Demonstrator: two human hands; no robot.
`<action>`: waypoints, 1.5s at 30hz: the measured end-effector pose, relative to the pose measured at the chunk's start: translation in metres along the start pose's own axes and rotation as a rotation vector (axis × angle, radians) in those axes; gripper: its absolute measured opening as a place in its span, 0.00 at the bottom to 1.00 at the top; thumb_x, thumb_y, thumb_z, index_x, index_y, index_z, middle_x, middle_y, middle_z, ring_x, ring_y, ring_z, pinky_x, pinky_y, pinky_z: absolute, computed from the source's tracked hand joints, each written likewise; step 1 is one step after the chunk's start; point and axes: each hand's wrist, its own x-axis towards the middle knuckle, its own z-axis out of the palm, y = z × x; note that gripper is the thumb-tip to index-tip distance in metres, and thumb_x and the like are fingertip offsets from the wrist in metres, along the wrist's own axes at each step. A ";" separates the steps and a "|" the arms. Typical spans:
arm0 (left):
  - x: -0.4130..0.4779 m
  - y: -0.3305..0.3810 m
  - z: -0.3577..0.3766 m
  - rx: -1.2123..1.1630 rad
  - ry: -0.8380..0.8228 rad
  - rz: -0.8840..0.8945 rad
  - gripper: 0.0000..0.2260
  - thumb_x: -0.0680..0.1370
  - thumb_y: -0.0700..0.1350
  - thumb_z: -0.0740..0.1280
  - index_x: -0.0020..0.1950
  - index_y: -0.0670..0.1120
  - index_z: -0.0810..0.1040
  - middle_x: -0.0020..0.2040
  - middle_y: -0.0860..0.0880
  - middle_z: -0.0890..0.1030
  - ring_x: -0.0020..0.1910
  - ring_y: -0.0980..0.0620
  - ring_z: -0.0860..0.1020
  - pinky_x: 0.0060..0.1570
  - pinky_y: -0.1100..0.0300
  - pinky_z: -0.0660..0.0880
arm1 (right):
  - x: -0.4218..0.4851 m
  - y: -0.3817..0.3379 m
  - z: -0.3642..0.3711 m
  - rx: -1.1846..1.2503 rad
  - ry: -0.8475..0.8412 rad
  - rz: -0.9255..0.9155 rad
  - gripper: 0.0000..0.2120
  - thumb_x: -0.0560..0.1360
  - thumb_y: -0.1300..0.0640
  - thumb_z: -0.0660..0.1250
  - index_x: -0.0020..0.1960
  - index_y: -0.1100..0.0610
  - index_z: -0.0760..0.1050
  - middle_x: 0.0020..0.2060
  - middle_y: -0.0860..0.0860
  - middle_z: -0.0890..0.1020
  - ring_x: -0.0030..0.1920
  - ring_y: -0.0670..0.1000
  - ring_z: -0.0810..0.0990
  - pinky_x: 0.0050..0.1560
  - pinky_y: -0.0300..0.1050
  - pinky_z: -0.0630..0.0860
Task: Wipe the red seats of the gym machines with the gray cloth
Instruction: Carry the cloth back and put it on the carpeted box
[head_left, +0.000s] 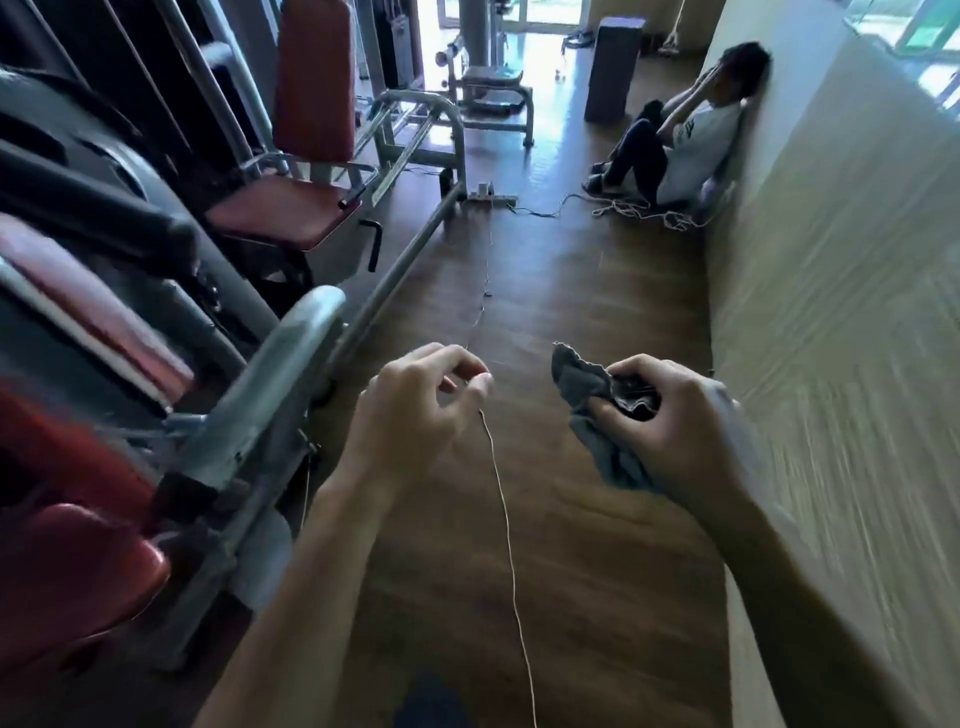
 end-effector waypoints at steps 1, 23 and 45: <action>0.016 -0.001 0.010 0.007 -0.002 -0.006 0.12 0.75 0.61 0.63 0.47 0.55 0.81 0.44 0.60 0.81 0.42 0.60 0.81 0.49 0.52 0.79 | 0.015 0.010 0.000 -0.006 -0.005 0.004 0.14 0.68 0.38 0.71 0.51 0.42 0.78 0.45 0.43 0.82 0.48 0.50 0.82 0.46 0.49 0.78; 0.550 -0.102 0.130 0.044 0.069 -0.132 0.07 0.77 0.54 0.67 0.46 0.53 0.83 0.43 0.56 0.82 0.41 0.58 0.81 0.49 0.52 0.79 | 0.579 0.093 0.077 0.033 -0.071 -0.036 0.14 0.68 0.40 0.73 0.50 0.44 0.80 0.44 0.44 0.83 0.47 0.49 0.82 0.46 0.48 0.78; 1.213 -0.211 0.297 0.040 0.039 -0.084 0.13 0.73 0.62 0.62 0.48 0.57 0.81 0.44 0.58 0.82 0.44 0.55 0.82 0.50 0.50 0.79 | 1.249 0.209 0.159 -0.015 -0.065 -0.052 0.16 0.69 0.39 0.72 0.52 0.45 0.80 0.46 0.43 0.83 0.49 0.49 0.81 0.47 0.47 0.76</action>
